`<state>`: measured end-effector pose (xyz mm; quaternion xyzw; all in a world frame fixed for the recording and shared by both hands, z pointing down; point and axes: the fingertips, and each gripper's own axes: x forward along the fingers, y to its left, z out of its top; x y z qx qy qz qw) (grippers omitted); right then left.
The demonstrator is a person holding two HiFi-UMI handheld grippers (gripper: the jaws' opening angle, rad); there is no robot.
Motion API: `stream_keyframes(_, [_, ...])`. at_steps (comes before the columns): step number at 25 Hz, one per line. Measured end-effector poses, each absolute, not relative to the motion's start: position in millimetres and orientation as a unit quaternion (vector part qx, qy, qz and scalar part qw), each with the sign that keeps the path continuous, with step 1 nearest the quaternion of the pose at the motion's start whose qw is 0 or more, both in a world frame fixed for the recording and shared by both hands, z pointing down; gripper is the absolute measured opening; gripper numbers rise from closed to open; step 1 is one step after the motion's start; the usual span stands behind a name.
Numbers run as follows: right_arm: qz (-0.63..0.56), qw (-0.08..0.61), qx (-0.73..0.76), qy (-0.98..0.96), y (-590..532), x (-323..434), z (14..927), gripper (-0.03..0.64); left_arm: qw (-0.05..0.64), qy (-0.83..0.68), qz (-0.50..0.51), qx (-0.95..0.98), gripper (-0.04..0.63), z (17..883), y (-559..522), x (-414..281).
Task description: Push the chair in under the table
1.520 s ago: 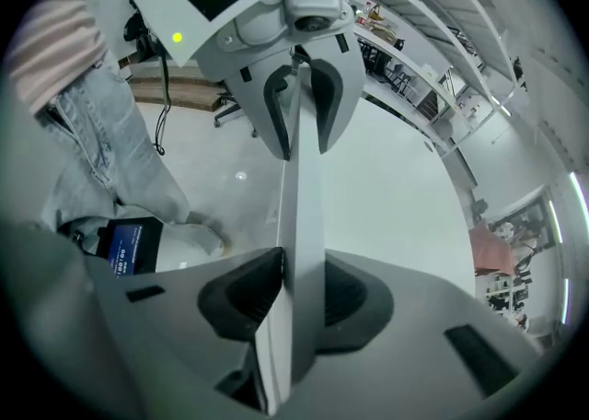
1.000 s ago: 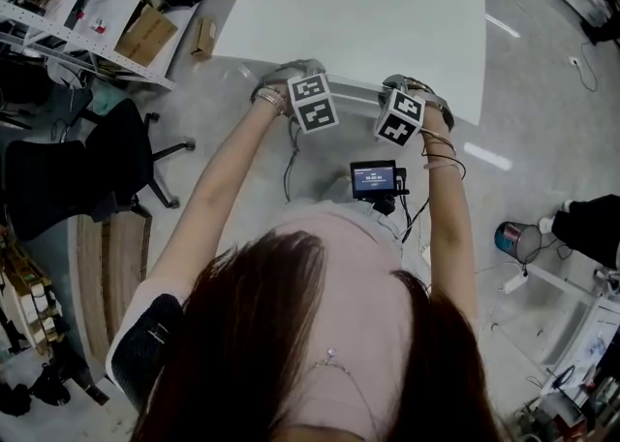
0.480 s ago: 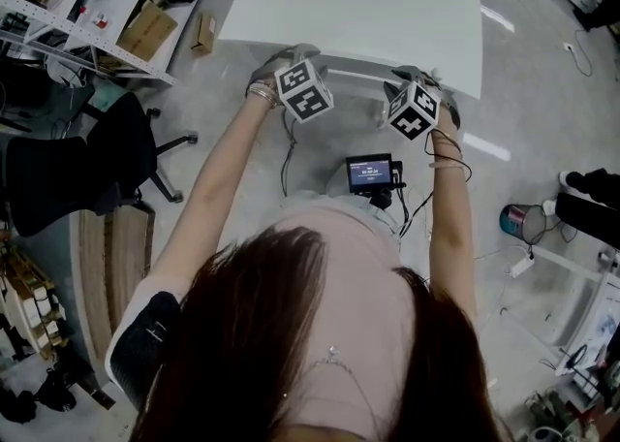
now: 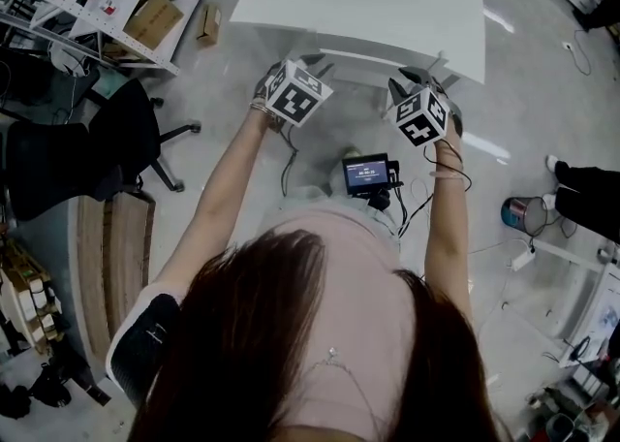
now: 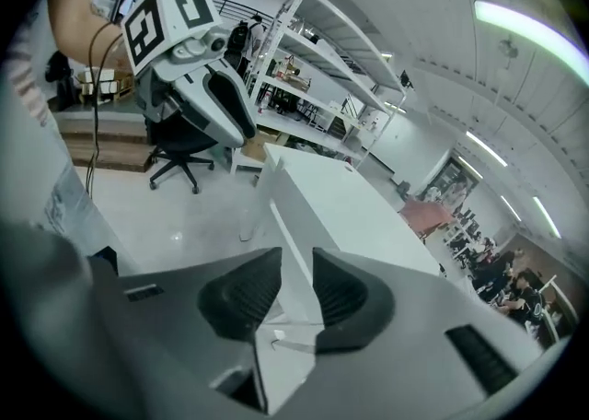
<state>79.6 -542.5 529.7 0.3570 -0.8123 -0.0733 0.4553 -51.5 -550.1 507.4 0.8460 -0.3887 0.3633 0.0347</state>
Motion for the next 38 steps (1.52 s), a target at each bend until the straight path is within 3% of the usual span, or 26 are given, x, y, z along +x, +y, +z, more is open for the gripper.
stream_keyframes(12, [-0.093, 0.372, 0.424, -0.821, -487, 82, 482, 0.081, 0.059, -0.438, 0.226, 0.868, 0.008, 451, -486, -43])
stream_keyframes(31, [-0.05, 0.276, 0.461, -0.842, -393, 140, 453, 0.037, 0.088, -0.485, 0.125, 0.861, 0.008, 425, -397, 14])
stream_keyframes(38, [-0.062, 0.291, 0.457, -0.838, -337, 151, 456, 0.025, 0.109, -0.511, 0.087, 0.848, 0.006, 419, -344, 18])
